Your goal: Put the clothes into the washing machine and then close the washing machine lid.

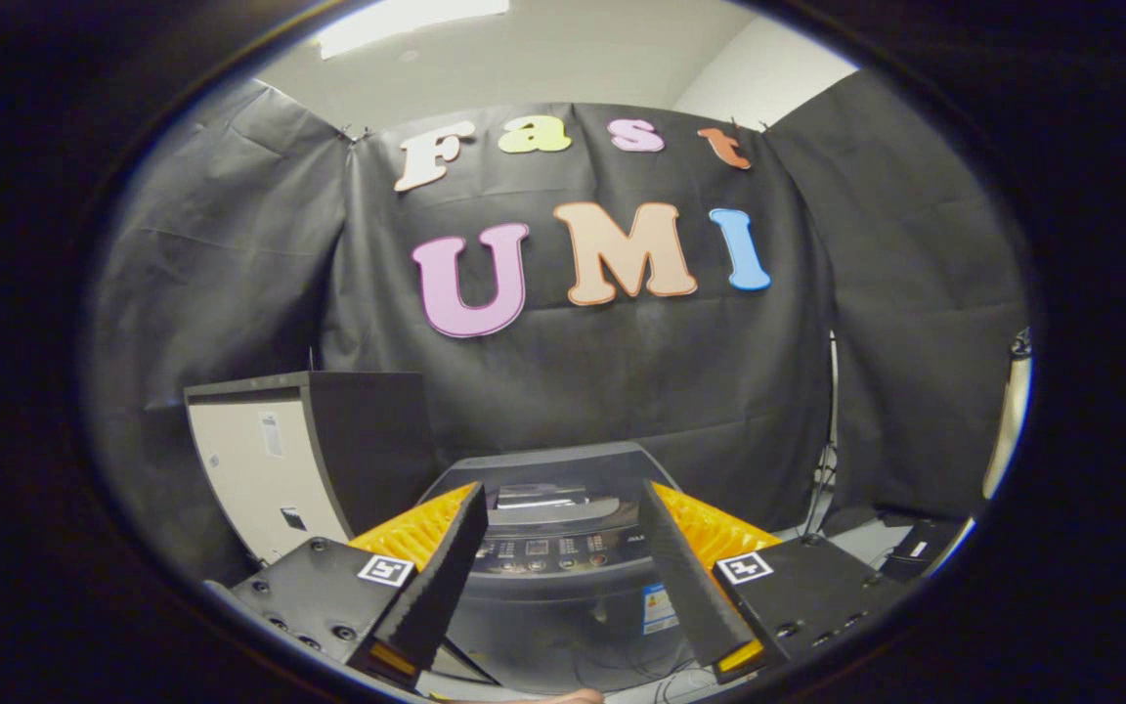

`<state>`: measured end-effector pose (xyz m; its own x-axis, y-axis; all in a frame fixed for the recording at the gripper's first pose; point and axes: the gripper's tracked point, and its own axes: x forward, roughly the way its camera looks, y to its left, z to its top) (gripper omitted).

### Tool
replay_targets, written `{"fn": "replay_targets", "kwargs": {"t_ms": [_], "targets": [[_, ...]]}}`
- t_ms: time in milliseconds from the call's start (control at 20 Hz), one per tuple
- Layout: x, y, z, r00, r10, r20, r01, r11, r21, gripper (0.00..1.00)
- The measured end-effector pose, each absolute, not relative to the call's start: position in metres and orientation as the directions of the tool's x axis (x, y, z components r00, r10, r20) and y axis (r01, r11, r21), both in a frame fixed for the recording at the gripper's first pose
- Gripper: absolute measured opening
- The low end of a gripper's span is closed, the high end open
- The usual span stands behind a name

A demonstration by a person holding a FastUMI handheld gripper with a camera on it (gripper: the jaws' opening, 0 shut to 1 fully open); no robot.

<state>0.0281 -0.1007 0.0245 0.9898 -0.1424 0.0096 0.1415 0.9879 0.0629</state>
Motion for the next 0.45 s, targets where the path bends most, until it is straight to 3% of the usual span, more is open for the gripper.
{"fn": "replay_targets", "kwargs": {"t_ms": [450], "targets": [[0.029,-0.105,-0.001,0.987,-0.144,-0.069,0.149,0.986,0.07,0.97]]}}
